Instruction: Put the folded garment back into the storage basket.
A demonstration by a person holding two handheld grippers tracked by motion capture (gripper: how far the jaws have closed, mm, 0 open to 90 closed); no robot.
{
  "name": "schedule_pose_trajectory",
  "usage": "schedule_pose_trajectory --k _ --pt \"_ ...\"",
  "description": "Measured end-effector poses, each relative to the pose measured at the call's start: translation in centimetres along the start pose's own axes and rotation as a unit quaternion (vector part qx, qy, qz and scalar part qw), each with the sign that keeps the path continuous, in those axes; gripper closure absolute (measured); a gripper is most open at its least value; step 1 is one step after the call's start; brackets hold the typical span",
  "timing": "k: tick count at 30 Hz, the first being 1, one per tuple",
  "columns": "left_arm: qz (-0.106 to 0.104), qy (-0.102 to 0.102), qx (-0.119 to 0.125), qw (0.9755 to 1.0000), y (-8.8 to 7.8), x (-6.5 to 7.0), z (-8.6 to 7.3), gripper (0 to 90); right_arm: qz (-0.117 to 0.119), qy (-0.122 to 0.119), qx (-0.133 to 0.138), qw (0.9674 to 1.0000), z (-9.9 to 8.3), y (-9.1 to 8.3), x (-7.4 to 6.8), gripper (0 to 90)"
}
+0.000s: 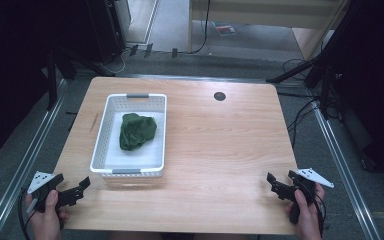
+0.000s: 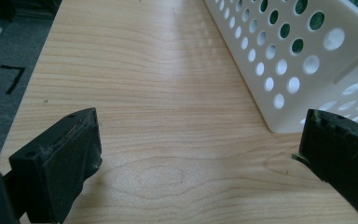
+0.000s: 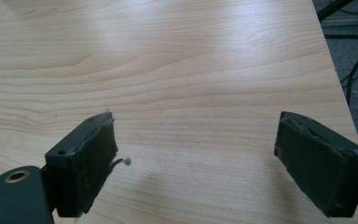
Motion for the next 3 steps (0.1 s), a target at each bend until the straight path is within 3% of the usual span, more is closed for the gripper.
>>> schedule_pose_trajectory --k 3 --pt "-0.011 -0.015 0.005 0.9998 -0.11 -0.3 0.0 0.0 0.0 0.0 0.0 1.0 0.0 0.01 -0.01 13.0"
Point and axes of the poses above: each handheld gripper's, and its own axes: y roughly forward along the jaws, z roughly out of its top, x roughly to its right, the point moved 6 cm from there along y, roughly forward along the jaws, and after that the axes turned 12 degrees about -x, right-handed, at the moved point
